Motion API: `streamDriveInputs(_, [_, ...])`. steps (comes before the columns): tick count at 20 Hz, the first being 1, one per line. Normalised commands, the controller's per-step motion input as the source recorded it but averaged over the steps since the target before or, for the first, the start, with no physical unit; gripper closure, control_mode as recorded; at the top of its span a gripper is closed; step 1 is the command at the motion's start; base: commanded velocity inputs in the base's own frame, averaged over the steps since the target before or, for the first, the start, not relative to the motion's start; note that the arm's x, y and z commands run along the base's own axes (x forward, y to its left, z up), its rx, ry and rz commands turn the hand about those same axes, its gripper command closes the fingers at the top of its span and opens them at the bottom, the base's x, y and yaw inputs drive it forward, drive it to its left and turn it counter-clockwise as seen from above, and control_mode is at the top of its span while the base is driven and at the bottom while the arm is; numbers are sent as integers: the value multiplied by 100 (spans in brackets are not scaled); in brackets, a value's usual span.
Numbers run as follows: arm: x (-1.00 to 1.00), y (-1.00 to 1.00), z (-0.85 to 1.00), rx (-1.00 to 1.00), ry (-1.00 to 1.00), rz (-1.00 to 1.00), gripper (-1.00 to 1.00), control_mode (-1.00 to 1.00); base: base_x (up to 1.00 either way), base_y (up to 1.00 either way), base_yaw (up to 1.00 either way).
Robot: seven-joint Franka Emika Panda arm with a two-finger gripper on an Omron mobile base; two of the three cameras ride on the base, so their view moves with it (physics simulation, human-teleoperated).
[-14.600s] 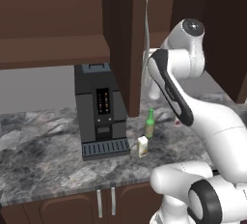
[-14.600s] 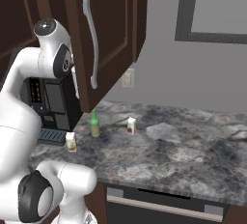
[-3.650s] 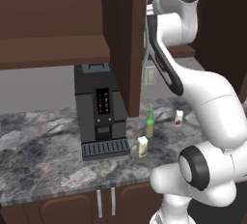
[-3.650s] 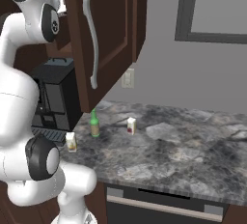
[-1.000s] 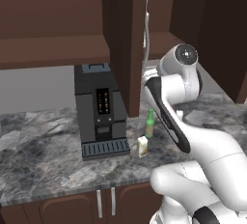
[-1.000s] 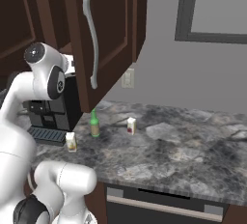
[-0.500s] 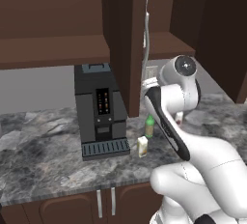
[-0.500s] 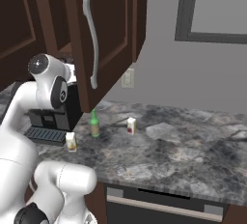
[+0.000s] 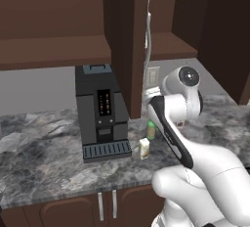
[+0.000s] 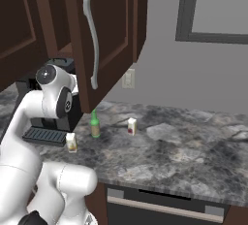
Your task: Sort all alcoholic drinks to one cabinet, and non-alcoholic drinks to the other.
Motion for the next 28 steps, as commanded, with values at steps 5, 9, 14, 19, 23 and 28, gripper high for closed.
streamDriveInputs(5, [0,-5,-31,2,9,-1,-100,-100,0,0,0])
streamDriveInputs(9, [0,-6,-31,0,9,-2,-100,-100,0,0,0])
streamDriveInputs(14, [0,-4,-29,0,10,-2,-100,-100,0,0,0])
streamDriveInputs(19, [0,0,-32,0,6,-2,-100,-100,0,0,0])
streamDriveInputs(23, [0,0,-32,1,2,-1,-100,-100,0,0,0])
streamDriveInputs(28, [0,0,-25,1,-1,-1,-100,-100,0,0,0])
